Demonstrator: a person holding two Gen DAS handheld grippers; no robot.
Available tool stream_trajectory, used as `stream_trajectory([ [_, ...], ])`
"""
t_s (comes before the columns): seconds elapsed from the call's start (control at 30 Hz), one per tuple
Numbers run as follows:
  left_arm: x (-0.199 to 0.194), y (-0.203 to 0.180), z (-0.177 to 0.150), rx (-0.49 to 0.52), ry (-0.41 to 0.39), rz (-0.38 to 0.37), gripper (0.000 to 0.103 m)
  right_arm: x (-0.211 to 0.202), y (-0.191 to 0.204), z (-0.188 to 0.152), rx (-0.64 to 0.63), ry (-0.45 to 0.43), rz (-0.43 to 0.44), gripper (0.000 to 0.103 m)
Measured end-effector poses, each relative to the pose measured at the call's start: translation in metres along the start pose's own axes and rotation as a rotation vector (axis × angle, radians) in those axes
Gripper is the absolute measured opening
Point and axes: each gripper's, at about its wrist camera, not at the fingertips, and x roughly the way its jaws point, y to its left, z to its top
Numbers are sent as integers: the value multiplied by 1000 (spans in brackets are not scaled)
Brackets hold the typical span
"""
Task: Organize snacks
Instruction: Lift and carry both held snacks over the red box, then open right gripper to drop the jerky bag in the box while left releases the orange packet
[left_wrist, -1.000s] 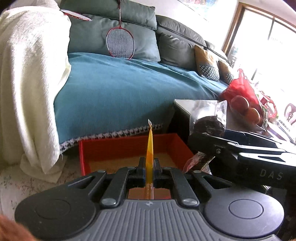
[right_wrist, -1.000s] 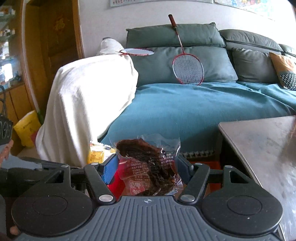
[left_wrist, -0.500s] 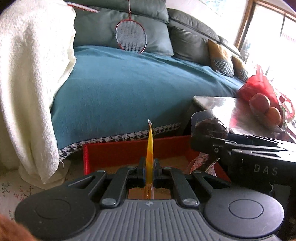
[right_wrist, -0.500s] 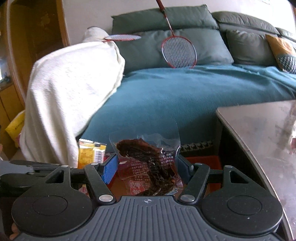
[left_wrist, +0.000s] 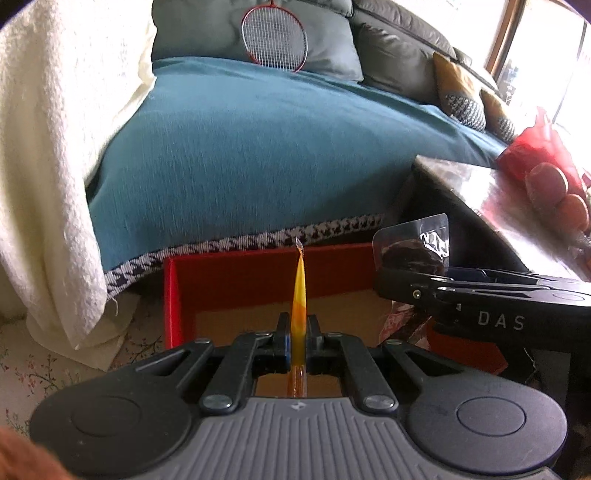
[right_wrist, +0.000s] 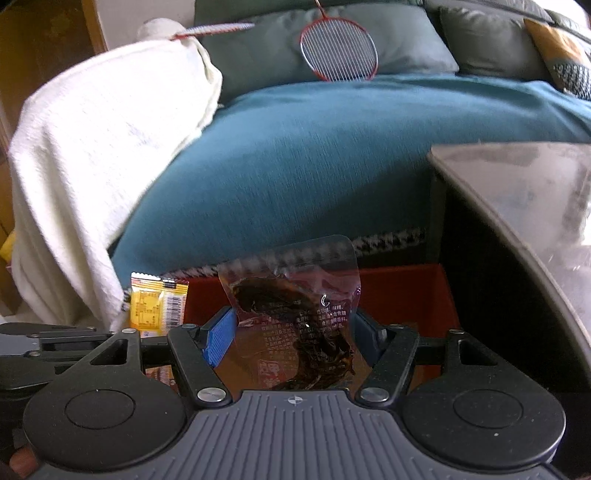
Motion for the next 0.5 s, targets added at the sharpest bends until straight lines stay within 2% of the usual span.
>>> stream_trajectory([
  [0.5,19,6,-8,-2,46,47,3,23,-11,-3,28,51,-29,78],
])
